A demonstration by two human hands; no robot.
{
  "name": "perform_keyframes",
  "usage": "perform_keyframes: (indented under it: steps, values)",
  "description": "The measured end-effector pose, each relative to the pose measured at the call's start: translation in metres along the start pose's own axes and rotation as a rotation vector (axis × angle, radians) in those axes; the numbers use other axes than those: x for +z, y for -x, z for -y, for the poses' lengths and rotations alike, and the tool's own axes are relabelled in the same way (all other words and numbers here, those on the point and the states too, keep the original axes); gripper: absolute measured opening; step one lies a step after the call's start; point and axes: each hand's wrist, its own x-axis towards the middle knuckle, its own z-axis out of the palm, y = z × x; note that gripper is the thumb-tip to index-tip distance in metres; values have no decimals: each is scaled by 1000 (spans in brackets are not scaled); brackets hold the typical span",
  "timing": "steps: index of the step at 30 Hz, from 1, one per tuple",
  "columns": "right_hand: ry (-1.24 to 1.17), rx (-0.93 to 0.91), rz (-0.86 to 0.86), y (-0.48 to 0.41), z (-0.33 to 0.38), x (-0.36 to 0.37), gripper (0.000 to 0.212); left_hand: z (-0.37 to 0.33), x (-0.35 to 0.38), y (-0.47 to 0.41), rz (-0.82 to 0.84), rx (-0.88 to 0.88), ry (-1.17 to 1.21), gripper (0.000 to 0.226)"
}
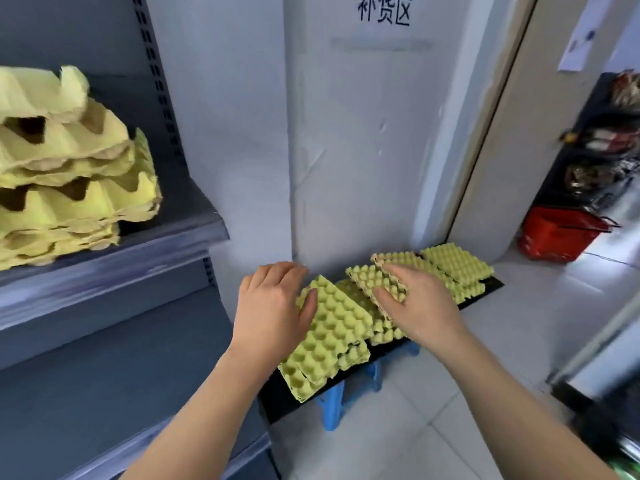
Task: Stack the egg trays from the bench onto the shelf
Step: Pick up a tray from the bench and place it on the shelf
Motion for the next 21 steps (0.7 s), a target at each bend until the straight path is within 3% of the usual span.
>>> perform_keyframes:
  steps: [12,21]
  values:
    - [41,227,215,-77,-242,5,46,-101,220,-72,333,-159,12,38]
    - [45,338,280,-179,-375,45,44,-117,369,-144,482,-272,68,38]
